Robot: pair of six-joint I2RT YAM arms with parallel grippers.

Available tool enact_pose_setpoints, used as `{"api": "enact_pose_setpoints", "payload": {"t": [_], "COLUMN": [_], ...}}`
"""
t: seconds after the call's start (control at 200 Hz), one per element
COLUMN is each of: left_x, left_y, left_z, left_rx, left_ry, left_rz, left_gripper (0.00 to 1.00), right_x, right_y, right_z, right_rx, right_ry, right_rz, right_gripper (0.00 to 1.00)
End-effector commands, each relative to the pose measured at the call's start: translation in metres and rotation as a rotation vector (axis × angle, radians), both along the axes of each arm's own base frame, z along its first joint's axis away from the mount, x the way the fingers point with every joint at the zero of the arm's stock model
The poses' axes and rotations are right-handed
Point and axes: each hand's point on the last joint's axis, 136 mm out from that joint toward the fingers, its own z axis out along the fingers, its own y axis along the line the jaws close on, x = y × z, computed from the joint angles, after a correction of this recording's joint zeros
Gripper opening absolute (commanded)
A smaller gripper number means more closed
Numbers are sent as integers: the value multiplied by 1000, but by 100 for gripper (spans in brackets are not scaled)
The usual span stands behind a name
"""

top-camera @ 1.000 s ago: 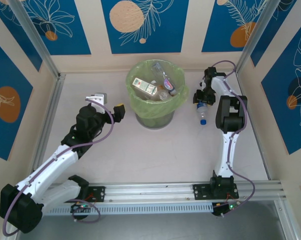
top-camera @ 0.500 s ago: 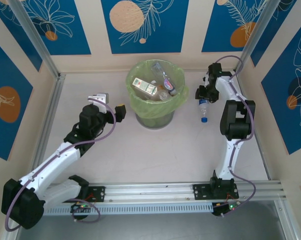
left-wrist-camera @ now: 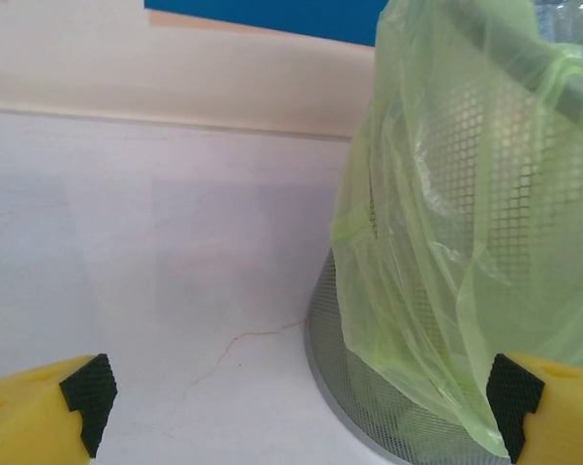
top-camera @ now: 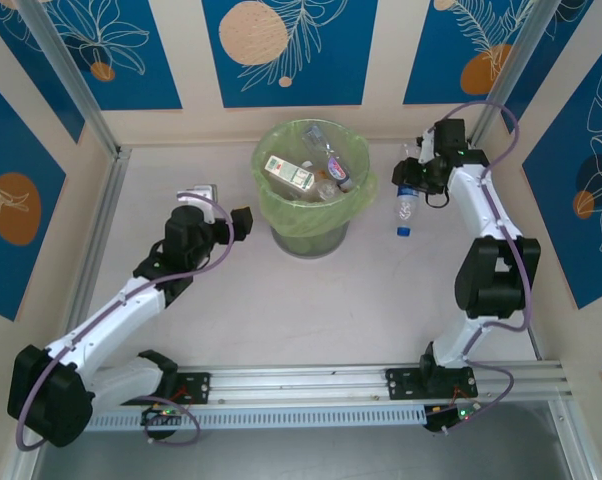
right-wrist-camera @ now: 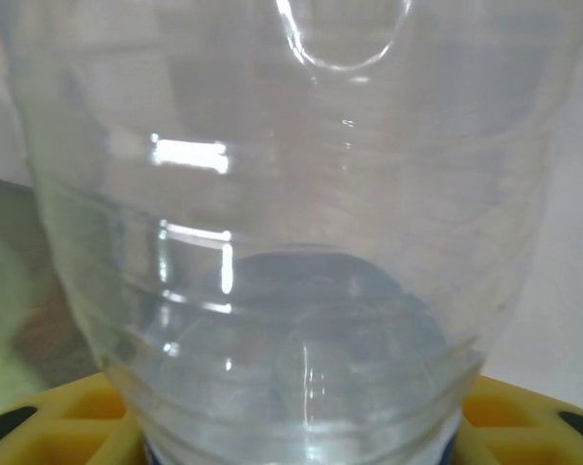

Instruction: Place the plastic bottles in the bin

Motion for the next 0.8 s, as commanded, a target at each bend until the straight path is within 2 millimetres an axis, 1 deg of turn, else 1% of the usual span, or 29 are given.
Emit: {"api": "enact_pose_setpoints", "payload": {"t": [0.0,0.115,0.145,0.195,0.31,0.405,0.47,0.61,0.695,0.795], "left_x": [10,17,18,20,24,26,28,31,32,31], "left_y": [12,20,20,19,20,17,15,15,15,14], "left_z": [4,-9,-12,-16,-27,-35,-39,-41,-39,-40], "left_rx": [-32,-58,-68,-84,-108,-120,-122,-139,-148,-143], "left_ry": [48,140,155,170,219,259,284,302,297,305], "left_rz": [90,147,151,154,172,167,161,179,178,172], "left_gripper": [100,100,100,100,100,100,100,100,100,100], "right_x": [-6,-16,-19,-23,-36,-46,-51,-58,-62,-70], "right_y": [22,36,41,45,54,65,73,90,105,124], "right_z": [45,83,95,107,144,169,181,196,212,235], "right_rx": [159,239,262,288,336,362,346,296,295,314], "right_ry": [-115,-200,-225,-248,-326,-374,-405,-451,-490,-537], "right_rz": [37,88,103,119,156,204,237,294,343,415], "right_gripper": [50,50,50,50,50,49,49,49,49,49]}}
